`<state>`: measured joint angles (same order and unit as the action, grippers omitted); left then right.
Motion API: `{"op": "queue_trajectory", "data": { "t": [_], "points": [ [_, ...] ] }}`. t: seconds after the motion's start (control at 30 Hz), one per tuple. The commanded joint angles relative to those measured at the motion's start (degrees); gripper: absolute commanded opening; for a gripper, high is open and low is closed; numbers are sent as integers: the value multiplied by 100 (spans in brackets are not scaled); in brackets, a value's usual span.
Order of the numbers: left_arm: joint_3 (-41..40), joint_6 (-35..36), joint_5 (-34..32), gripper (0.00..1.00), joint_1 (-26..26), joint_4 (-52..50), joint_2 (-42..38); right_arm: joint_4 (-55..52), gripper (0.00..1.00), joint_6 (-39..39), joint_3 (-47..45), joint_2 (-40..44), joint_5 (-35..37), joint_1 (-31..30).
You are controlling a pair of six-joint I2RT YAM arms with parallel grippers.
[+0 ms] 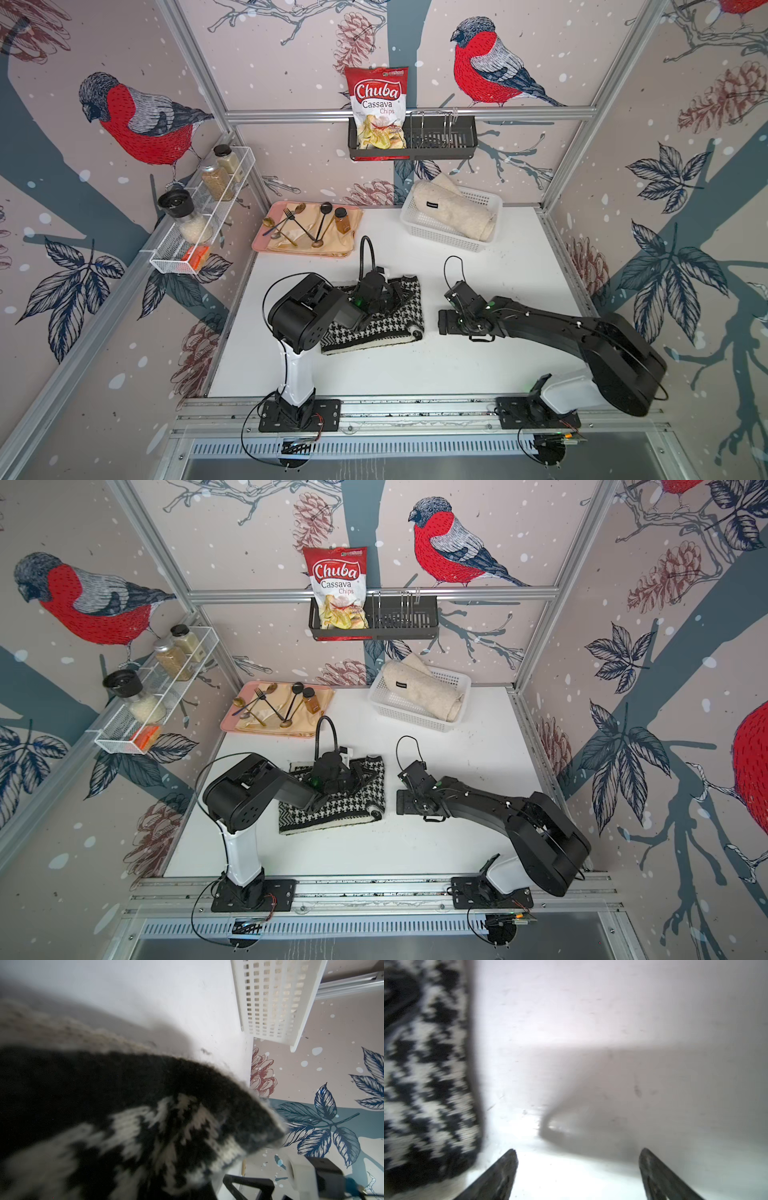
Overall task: Roll up the scarf and place it into the basket
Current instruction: Roll the scarf at the center of the board.
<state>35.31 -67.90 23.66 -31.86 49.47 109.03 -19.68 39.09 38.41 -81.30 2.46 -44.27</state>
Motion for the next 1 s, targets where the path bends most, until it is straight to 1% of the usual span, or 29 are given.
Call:
{"op": "queue_trajectory", "data": {
  "t": [0.0, 0.07, 0.17, 0.27, 0.33, 0.57, 0.63, 0.7, 0.73, 0.8, 0.87, 0.9, 0.93, 0.97],
  "points": [
    [-359, 12, -165, 0, 290, -256, -341, 1058, 93, -57, -192, 99, -828, 254],
    [-564, 81, -47, 0, 482, -158, -570, 1504, 93, -81, -167, -23, -1264, 338],
    [-644, 190, 46, 0, 590, -168, -770, 2127, 92, 2, -71, -289, -1825, 369],
    [-622, 247, 121, 0, 615, -158, -741, 3033, 92, 228, -56, -617, -2575, 370],
    [-657, 195, 215, 0, 639, 91, -616, 3386, 92, 314, 51, -986, -2967, 314],
    [-909, -112, 675, 0, 762, 1360, -35, 4126, 90, 558, 504, -2284, -3662, -6],
    [-1045, -312, 816, 0, 823, 1927, 160, 4016, 88, 522, 667, -2533, -3681, -116],
    [-1135, -495, 953, 0, 915, 2412, 345, 3853, 82, 428, 773, -2691, -3671, -208],
    [-1176, -559, 1021, 0, 963, 2597, 408, 3892, 77, 448, 765, -2756, -3713, -252],
    [-1191, -592, 1121, 0, 1012, 2778, 478, 4049, 61, 499, 710, -2879, -3796, -307],
    [-1193, -552, 1143, 0, 1019, 2767, 450, 4217, 49, 572, 693, -3066, -3922, -361],
    [-1185, -524, 1145, 0, 1024, 2737, 418, 4245, 41, 588, 707, -3151, -3900, -392],
    [-1168, -477, 1146, 0, 1023, 2671, 377, 4246, 29, 599, 745, -3234, -3870, -415],
    [-1155, -430, 1151, 0, 1028, 2582, 336, 4245, 20, 625, 786, -3290, -3863, -424]
  ]
}}
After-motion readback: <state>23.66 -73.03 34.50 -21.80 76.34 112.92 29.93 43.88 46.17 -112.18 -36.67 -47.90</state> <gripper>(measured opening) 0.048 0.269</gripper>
